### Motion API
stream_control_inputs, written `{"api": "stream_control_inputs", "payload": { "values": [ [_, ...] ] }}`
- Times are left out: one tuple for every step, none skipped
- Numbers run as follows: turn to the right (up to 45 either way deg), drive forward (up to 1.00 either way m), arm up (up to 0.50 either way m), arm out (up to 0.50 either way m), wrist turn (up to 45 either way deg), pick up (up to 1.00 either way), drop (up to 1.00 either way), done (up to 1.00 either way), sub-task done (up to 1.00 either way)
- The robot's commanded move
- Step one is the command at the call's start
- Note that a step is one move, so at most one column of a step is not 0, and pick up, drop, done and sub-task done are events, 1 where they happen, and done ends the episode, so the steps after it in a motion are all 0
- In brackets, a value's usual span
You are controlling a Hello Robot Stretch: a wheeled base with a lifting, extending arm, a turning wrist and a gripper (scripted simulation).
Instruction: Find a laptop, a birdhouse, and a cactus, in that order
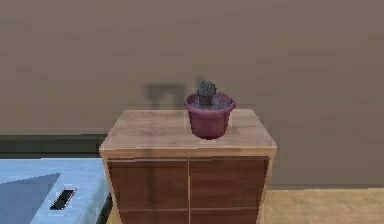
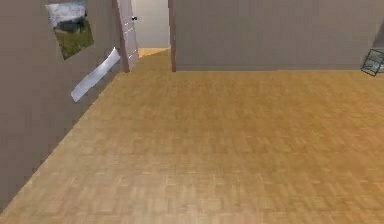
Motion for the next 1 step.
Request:
{"api": "stream_control_inputs", "payload": {
  "values": [
    [-6.0, 0.00, 0.00, 0.00, 0.0, 0.00, 0.00, 0.00, 0.00]
  ]
}}
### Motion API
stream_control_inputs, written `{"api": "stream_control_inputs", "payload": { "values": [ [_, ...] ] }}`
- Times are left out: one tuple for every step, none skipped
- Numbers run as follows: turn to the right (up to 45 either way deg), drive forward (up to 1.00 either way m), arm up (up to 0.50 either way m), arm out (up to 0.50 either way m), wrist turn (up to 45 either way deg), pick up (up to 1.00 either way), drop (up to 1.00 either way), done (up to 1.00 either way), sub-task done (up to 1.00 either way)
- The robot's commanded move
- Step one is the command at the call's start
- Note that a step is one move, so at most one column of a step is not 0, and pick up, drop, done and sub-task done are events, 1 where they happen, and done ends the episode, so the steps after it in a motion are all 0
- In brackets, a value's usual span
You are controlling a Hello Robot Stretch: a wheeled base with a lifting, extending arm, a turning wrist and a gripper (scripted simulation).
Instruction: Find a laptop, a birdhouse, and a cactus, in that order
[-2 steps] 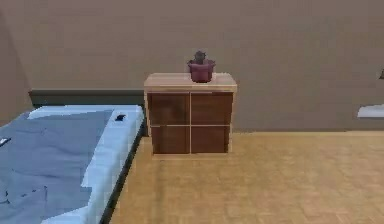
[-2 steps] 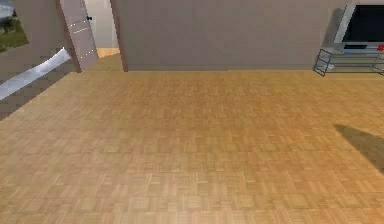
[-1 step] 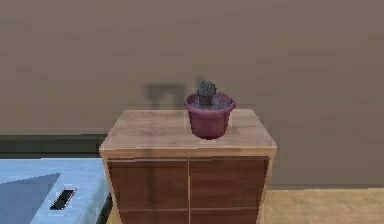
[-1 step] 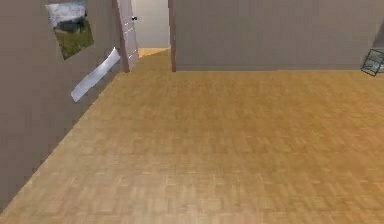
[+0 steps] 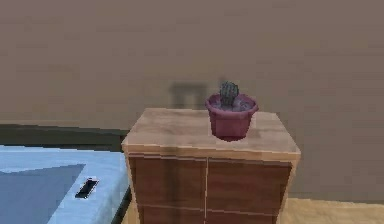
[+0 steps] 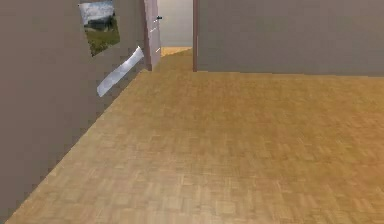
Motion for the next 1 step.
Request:
{"api": "stream_control_inputs", "payload": {
  "values": [
    [0.0, 0.10, 0.00, 0.00, 0.0, 0.00, 0.00, 0.00, 0.00]
  ]
}}
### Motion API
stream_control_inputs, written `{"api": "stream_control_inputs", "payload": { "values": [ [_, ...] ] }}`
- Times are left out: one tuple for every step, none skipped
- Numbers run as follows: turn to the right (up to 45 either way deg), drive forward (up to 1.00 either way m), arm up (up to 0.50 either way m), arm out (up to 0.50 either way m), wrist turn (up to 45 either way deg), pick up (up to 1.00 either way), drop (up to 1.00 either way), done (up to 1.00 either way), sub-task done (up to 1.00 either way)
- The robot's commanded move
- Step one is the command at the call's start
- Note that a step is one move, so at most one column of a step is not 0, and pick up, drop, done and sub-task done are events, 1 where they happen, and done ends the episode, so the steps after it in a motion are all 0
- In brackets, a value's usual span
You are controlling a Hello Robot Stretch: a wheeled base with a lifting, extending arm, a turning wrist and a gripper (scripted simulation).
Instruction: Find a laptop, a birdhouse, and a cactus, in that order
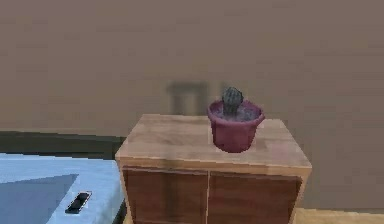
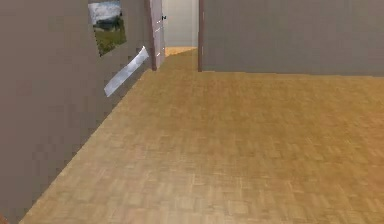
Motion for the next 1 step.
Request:
{"api": "stream_control_inputs", "payload": {
  "values": [
    [12.0, 0.00, 0.00, 0.00, 0.0, 0.00, 0.00, 0.00, 0.00]
  ]
}}
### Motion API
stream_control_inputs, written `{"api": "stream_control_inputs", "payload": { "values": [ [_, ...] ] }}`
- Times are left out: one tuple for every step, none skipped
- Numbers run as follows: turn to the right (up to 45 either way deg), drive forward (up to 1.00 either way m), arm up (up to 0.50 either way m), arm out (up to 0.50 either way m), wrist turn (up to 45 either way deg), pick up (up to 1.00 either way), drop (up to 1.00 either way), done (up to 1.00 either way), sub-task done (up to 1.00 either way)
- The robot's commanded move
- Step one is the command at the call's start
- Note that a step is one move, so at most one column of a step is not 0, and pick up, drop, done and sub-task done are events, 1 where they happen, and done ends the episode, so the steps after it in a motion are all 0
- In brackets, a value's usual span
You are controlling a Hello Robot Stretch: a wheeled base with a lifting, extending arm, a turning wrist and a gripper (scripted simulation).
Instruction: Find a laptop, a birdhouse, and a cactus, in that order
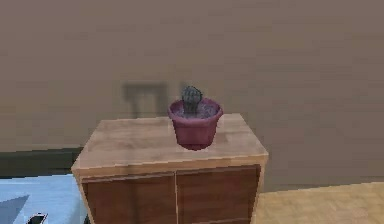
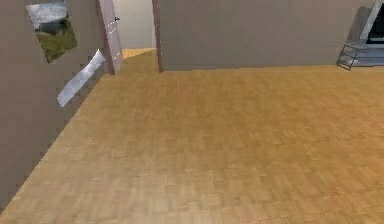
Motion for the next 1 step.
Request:
{"api": "stream_control_inputs", "payload": {
  "values": [
    [0.0, 0.00, 0.00, 0.00, 0.0, 0.00, 0.00, 1.00, 0.00]
  ]
}}
